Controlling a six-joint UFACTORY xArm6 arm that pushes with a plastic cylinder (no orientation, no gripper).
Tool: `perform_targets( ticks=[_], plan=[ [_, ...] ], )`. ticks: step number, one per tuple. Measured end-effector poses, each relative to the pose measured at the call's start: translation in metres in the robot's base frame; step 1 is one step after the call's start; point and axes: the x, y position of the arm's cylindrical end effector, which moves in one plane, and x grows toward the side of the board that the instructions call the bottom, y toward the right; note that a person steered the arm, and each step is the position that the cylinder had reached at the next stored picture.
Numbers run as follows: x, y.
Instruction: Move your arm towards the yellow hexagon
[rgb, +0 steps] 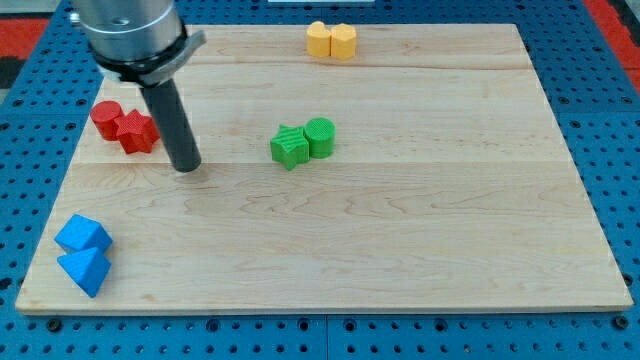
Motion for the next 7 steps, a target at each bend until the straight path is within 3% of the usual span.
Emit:
perform_targets(
  ticks=[4,7],
  plan=[
    [-0.102,0.032],
    [-0.111,0.062]
  ],
)
